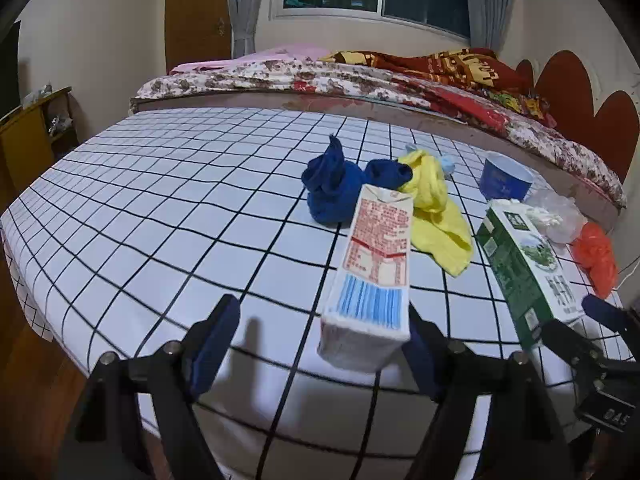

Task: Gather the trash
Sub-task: 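Grasp the small juice carton with the left tool while the right tool grasps the white milk carton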

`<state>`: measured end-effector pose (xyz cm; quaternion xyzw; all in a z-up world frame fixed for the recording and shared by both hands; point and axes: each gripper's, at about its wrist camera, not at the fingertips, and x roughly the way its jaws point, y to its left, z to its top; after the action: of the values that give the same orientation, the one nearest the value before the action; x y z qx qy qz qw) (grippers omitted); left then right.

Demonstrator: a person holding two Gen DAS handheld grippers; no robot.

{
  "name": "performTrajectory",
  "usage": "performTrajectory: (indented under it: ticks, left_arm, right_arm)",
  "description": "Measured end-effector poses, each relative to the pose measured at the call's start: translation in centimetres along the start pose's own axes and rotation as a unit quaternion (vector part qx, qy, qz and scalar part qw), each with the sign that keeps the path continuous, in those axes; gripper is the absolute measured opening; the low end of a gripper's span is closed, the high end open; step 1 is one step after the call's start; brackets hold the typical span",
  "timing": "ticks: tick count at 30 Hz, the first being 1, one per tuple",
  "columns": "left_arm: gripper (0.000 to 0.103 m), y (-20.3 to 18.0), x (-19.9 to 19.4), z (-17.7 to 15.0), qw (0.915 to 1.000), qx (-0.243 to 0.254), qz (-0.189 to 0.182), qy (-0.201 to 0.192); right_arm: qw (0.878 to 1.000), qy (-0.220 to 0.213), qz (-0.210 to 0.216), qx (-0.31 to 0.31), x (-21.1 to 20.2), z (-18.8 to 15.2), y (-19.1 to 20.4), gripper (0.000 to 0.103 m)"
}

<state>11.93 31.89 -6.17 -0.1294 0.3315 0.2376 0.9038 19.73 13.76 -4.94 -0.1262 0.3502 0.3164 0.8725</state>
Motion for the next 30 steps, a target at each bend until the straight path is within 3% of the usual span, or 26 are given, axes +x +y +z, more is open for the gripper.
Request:
performTrajectory:
  ticks: [3,5,7,12,21,30]
  left_arm:
    - [0.068,-0.1,0.6,0.1,0.9999,0.002,-0.008,0.007]
    - [0.062,-0.2,1.0,0.1,0.9998,0.006,-0.012,0.012]
    - [0.042,-0.2,1.2,0.1,0.9995,0.008,-0.024,0.017]
    - [0.035,-0.3,-0.4,0.1,0.9992,0.012,-0.037,-0.008]
    - [0.035,-2.4,-4.4,0.4,0.9964,0.029,-0.065,-0.046]
    - [0.035,-7.6,-9.1,-1.0,0.9882,0.069,-0.118,-0.069]
  right_arm:
    - [1.0,0.009,-0.004,0.003,1.3,0.6,0.2,0.078]
    - [1.0,0.019,-0.001,0.006,2.0,0.9,0.3,0.062]
    - [1.0,0.016,-0.001,0.002,1.8,0.9,0.5,0.06]
    - [1.0,-0.007,-0.005,-0.015,0.0,0.6,0.7,0.057]
    - [0.998,-0.054,-0.014,-0.026,-5.4,-0.4,-0.7,0.057]
    - [0.994,-0.088,-0.054,-0.024,-12.4,-3.4,-5.9,0.056]
